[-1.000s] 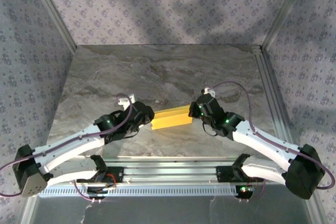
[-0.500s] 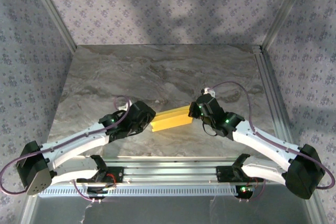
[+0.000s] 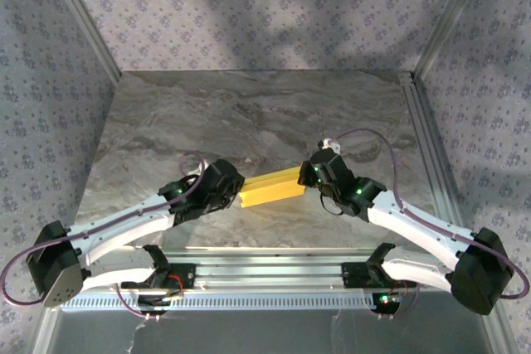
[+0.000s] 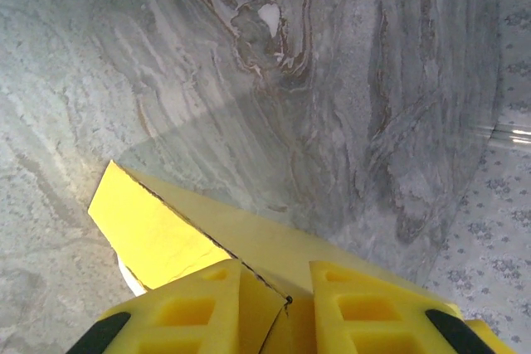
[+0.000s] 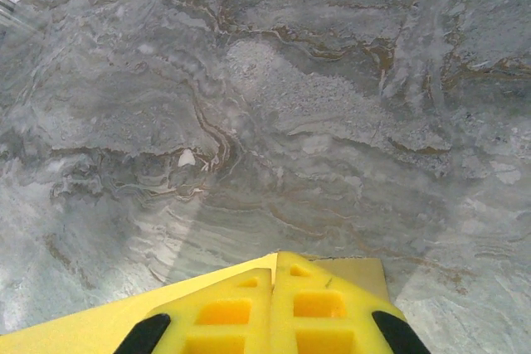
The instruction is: Fold the paper box
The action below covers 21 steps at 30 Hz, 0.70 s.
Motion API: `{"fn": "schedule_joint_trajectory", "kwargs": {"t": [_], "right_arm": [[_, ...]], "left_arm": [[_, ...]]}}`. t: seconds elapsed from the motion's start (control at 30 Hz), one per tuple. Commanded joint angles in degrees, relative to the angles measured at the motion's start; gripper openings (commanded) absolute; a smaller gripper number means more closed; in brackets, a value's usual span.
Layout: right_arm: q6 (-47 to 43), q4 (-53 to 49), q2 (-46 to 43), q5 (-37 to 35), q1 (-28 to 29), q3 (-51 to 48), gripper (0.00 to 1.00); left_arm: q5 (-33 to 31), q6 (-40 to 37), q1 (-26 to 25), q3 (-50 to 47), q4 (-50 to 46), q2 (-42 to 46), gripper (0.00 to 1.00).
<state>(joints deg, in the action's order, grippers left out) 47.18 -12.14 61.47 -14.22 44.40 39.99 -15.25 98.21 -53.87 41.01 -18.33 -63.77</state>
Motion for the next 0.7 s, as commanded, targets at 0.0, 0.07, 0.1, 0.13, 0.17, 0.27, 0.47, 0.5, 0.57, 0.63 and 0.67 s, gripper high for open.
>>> {"fn": "schedule_joint_trajectory", "kwargs": {"t": [0.0, 0.07, 0.1, 0.13, 0.17, 0.27, 0.47, 0.5, 0.57, 0.63, 0.67], "right_arm": [[0.14, -6.23, 0.68, 0.50, 0.59, -1.50, 0.05], [0.21, -6.22, 0.76, 0.46, 0.59, -1.60, 0.05], [0.11, -6.22, 0.82, 0.42, 0.59, -1.60, 0.05], [0.10, -6.27, 0.84, 0.29, 0.66, -1.58, 0.05], [-0.04, -6.26, 0.92, 0.16, 0.61, -1.52, 0.05], [-0.20, -6.23, 1.19, -0.19, 0.72, -1.56, 0.05], [-1.56, -6.04, 1.45, -1.27, 0.92, -1.96, 0.05], [-1.92, -6.01, 1.46, -1.44, 0.89, -2.00, 0.05], [-2.61, -5.72, 1.47, -1.43, 0.95, -2.14, 0.05], [-3.21, -5.74, 1.52, -1.67, 0.94, -2.11, 0.05], [-3.32, -5.79, 1.61, -1.65, 0.83, -2.18, 0.05]], "left_arm": [[-0.85, -0.20, -1.39, -2.90, -1.62, -3.39, 0.19], [-2.32, -0.56, -2.08, -3.46, -0.96, -4.26, 0.19], [-3.13, -0.78, -2.55, -3.68, -0.90, -4.70, 0.19], [-4.45, -0.92, -3.22, -3.58, -1.07, -5.22, 0.19], [-5.39, -1.26, -3.57, -3.42, -1.38, -5.67, 0.18], [-8.89, -2.42, -5.06, -2.46, -3.81, -7.20, 0.15], [-15.23, -3.56, -8.05, -2.43, -5.84, -10.70, 0.12], [-15.86, -3.43, -8.33, -2.47, -6.28, -11.60, 0.12], [-16.54, -2.92, -8.77, -3.19, -5.73, -13.05, 0.12], [-16.57, -2.51, -8.96, -4.28, -3.93, -14.02, 0.11], [-16.42, -2.45, -8.98, -4.74, -2.99, -14.19, 0.12]]}}
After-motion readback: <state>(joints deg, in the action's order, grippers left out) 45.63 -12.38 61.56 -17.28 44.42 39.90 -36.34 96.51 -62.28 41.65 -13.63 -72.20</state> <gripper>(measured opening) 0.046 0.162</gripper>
